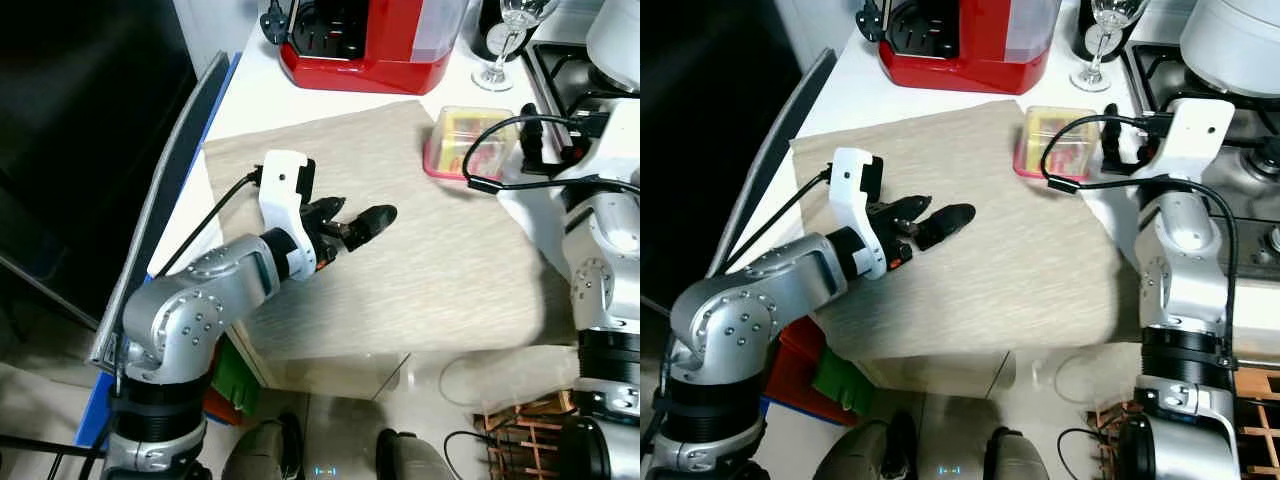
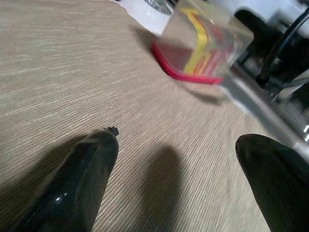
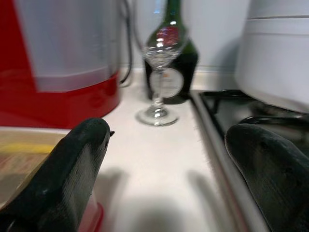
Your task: Restocking fridge
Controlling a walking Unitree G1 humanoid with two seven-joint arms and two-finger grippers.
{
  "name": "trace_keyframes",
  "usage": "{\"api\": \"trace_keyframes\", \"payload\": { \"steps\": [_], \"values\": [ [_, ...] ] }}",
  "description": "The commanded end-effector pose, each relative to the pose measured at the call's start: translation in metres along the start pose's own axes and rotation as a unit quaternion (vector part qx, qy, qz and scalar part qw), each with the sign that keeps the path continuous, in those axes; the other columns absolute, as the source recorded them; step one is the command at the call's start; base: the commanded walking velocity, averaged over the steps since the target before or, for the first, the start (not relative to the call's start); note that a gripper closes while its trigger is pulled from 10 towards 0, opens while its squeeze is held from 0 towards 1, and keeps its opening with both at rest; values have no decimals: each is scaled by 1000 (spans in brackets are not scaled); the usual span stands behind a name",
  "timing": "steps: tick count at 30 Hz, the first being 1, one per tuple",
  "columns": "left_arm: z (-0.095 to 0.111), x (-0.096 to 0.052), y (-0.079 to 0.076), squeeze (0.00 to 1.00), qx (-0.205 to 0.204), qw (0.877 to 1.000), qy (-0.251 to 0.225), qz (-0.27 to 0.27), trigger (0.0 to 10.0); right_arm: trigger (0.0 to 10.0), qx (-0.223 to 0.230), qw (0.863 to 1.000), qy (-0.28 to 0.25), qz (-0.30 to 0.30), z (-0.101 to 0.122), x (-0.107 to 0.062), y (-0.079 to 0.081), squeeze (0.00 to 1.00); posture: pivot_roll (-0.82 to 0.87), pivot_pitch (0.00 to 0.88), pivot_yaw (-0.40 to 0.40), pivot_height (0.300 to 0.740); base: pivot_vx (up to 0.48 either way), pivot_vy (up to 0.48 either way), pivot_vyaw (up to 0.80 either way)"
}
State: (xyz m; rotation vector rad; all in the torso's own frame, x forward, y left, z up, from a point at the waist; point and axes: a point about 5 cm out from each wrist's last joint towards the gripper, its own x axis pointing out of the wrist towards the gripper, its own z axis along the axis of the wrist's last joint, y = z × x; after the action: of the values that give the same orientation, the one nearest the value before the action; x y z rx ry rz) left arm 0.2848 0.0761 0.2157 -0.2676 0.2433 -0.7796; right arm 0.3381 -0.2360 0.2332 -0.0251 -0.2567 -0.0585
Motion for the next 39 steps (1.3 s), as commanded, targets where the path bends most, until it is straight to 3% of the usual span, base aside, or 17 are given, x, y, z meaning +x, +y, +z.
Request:
{"api": "trace_keyframes", "payload": {
  "steps": [1,2,5,13,15,17,21,23,25,27,29,34,35,39],
  "values": [
    [-3,-1,13,0,11,999,19,28,10000,10000,2,1000,4,18,1,-5,7,0,-33,138,25,740,0,0,0],
    [1,-2,19,0,32,998,20,46,10000,10000,-3,999,5,32,1,-9,11,0,-34,138,26,740,0,0,0],
    [5,-3,24,0,42,997,22,55,10000,10000,1,999,9,48,2,-12,15,0,-40,136,28,740,0,0,0],
    [5,0,29,0,52,996,24,62,10000,10000,-5,994,7,113,14,-25,27,0,-51,136,34,740,0,0,0],
    [5,1,31,0,61,996,21,68,10000,10000,-10,997,-28,68,26,-21,14,0,-52,135,36,740,0,0,0],
    [4,2,29,0,72,995,18,68,10000,10000,16,997,-71,13,42,-17,-7,0,-52,131,36,740,0,0,0],
    [2,3,27,0,67,996,19,63,10000,10000,61,985,-69,143,51,-24,10,0,-53,124,35,740,0,0,0],
    [1,3,29,0,65,995,20,67,10000,10000,46,978,-37,200,45,-28,16,0,-52,123,34,740,0,0,0],
    [1,3,29,0,66,995,19,67,10000,10000,31,978,-30,205,42,-28,13,0,-50,118,33,740,0,0,0],
    [3,3,30,0,66,995,12,69,10000,10000,0,971,10,239,34,-25,-4,0,-45,114,30,740,0,0,0],
    [3,3,31,0,64,995,8,70,10000,10000,-4,964,26,265,33,-25,-9,0,-45,113,29,740,0,0,0],
    [3,2,31,0,64,995,7,70,10000,10000,-38,958,51,280,30,-16,-25,0,-43,113,26,740,0,0,0],
    [2,2,31,0,63,995,8,71,10000,10000,-62,953,65,290,26,-10,-35,0,-40,113,24,740,0,0,0],
    [2,-1,30,0,62,996,3,72,10000,10000,-87,936,72,333,21,-3,-34,0,-22,120,17,740,0,0,0]
  ]
}}
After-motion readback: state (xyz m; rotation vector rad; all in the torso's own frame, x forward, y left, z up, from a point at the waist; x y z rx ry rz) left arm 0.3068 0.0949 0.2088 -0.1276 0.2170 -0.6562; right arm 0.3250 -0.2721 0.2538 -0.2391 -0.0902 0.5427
